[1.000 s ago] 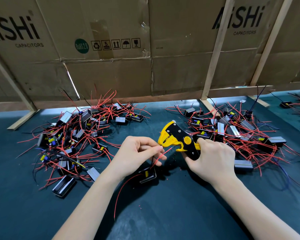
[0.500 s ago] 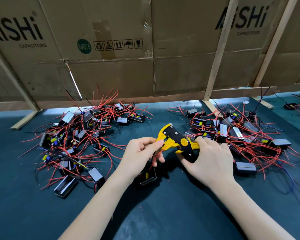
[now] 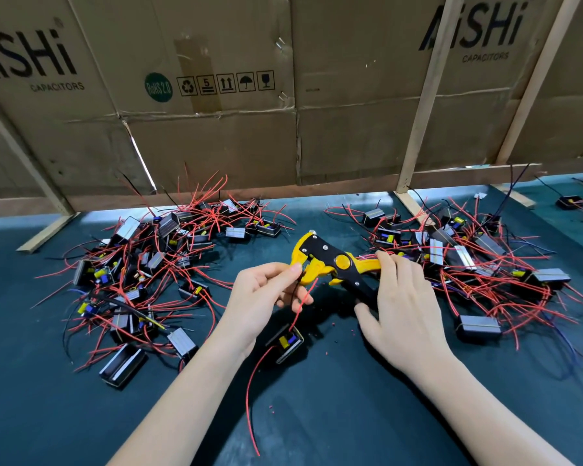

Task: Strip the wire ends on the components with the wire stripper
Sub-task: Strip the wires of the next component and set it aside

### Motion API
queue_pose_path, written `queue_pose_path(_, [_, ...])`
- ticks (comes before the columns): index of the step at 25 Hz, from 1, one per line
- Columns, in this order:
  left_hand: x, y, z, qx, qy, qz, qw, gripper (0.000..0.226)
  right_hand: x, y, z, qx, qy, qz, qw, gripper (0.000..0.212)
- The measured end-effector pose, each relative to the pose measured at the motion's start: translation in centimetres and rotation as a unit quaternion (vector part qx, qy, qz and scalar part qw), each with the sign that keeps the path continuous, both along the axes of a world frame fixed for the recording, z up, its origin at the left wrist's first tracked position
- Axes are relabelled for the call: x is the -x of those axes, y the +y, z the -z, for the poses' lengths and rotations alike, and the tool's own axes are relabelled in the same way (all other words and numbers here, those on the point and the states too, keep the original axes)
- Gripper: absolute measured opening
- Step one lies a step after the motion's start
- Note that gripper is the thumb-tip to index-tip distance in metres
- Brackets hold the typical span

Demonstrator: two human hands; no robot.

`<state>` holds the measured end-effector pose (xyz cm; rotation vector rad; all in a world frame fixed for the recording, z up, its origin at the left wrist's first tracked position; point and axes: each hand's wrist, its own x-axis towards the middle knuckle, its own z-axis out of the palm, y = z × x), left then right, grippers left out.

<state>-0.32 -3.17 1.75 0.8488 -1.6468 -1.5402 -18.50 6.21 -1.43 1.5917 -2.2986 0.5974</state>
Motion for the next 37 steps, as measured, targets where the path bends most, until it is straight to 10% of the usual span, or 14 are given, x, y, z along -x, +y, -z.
queue_pose_path(37, [-1.4,-0.2,-0.9,0.057,-0.050,0.103,0.992,0.014,2.3,0.1,-0.3,0.205,0.069,0.013,0.976,0.058])
